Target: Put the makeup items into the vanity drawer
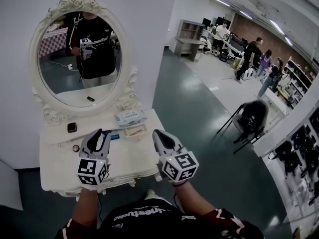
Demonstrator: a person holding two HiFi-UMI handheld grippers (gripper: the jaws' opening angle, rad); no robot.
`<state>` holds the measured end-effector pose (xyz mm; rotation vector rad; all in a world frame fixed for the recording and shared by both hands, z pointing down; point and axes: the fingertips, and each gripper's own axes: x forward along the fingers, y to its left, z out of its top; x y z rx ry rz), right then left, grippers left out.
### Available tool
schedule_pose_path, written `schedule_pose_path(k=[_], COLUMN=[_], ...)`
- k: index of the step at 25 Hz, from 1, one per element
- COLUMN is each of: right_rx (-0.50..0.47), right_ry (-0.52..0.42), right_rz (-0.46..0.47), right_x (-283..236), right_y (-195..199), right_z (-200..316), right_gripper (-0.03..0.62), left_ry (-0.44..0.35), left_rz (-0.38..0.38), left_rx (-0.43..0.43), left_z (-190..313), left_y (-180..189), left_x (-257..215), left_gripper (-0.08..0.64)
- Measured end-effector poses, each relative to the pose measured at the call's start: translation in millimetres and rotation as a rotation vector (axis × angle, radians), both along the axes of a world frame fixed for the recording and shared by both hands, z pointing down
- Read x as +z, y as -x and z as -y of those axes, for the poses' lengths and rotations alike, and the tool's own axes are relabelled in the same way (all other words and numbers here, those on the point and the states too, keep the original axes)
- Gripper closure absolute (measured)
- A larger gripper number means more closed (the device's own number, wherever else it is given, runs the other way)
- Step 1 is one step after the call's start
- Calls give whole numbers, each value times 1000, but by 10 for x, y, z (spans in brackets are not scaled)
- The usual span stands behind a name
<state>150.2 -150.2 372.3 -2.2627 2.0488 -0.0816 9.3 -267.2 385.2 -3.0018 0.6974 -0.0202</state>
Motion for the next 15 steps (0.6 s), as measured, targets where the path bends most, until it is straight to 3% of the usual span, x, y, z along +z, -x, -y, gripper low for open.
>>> schedule_pose_path(k=[9, 15], right_rx=[-42, -25], right_ry=[-21, -14], right_rz=[-16, -30], right_x=[-125, -140], right_y=[208, 217], right_z=[75, 18], right_gripper=[589, 589], left_ry=[4, 2], left_rz=[-49, -72], left_rx=[-130, -155], left_z=[32, -3], left_y=[531, 636], left_x=[-212, -283], left_gripper=[536, 555])
